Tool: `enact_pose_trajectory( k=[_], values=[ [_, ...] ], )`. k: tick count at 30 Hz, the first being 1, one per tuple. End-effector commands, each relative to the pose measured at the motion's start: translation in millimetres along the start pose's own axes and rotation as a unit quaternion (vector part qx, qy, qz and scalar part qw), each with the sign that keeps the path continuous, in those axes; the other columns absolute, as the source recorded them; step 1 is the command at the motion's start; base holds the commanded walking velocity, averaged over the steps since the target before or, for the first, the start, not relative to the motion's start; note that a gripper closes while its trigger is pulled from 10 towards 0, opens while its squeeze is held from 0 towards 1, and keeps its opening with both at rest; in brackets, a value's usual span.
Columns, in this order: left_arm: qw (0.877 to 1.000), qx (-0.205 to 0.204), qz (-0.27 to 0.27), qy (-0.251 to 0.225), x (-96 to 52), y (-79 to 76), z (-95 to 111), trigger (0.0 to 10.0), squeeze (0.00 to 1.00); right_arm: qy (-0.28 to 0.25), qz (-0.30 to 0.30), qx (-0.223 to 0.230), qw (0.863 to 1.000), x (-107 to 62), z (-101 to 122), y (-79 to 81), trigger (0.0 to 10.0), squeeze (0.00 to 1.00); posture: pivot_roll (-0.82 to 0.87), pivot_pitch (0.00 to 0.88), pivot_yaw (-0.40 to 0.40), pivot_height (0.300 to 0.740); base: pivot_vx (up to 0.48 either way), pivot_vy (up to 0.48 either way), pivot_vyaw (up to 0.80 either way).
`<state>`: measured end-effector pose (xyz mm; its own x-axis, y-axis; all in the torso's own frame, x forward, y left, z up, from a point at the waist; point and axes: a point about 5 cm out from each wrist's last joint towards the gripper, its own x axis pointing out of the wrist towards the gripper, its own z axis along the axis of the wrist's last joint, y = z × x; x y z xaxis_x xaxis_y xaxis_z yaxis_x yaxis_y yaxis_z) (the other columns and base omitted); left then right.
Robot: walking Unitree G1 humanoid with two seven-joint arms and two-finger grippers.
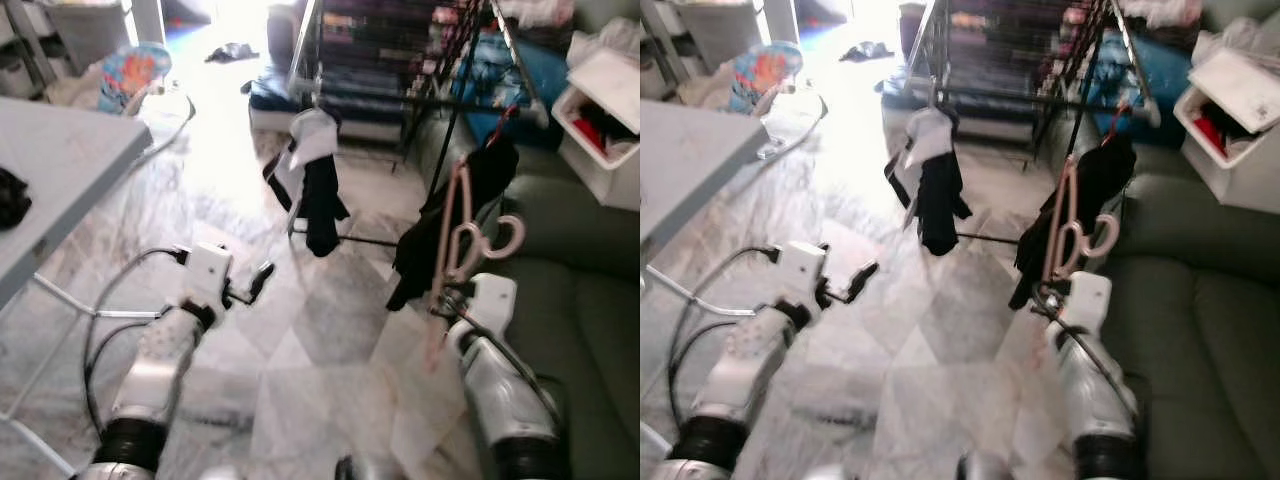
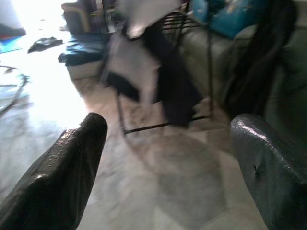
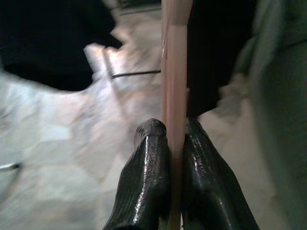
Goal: Hang hanger
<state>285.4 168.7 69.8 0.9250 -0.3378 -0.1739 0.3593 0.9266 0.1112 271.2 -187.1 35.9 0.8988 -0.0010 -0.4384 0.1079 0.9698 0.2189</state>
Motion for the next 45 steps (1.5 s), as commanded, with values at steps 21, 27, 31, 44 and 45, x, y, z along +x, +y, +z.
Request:
enact_pose_trajectory(
  k=[21, 27, 31, 44, 45],
  values=[
    [1.000, -0.005, 0.003, 0.021, -9.7, -2.6, -19, 10.0, 0.00, 0.057, -0.023, -0.015, 0.998, 5.2, -8, -5.5, 10.0, 0.00, -0.04, 0.026, -0.082, 0.740, 0.134, 0.048, 0.00],
    [1.000, -0.005, 0.002, 0.016, -8.3, -2.7, -17, 10.0, 0.00, 0.058, -0.024, -0.017, 0.998, 6.2, -8, -5.7, 10.0, 0.00, -0.03, 0.023, -0.082, 0.740, 0.401, 0.262, 0.00],
    [1.000, -0.004, -0.001, 0.016, -7.9, -3.9, -17, 10.0, 0.00, 0.054, -0.024, -0.017, 0.998, 7.4, -6, -5.1, 10.0, 0.00, -0.03, 0.021, -0.085, 0.740, 0.401, 0.263, 0.00],
    [1.000, 0.000, -0.012, 0.011, -5.8, -5.5, -14, 10.0, 0.00, 0.024, -0.065, -0.028, 0.997, 10.3, 4, -12.5, 10.0, 0.00, -0.03, 0.033, -0.086, 0.740, 0.443, 0.078, 0.00],
    [1.000, 0.000, -0.013, 0.010, -5.6, -5.9, -14, 10.0, 0.00, 0.022, -0.070, -0.030, 0.997, 10.1, 5, -13.7, 10.0, 0.00, -0.03, 0.033, -0.086, 0.740, 0.480, 0.000, 0.00]
  ],
)
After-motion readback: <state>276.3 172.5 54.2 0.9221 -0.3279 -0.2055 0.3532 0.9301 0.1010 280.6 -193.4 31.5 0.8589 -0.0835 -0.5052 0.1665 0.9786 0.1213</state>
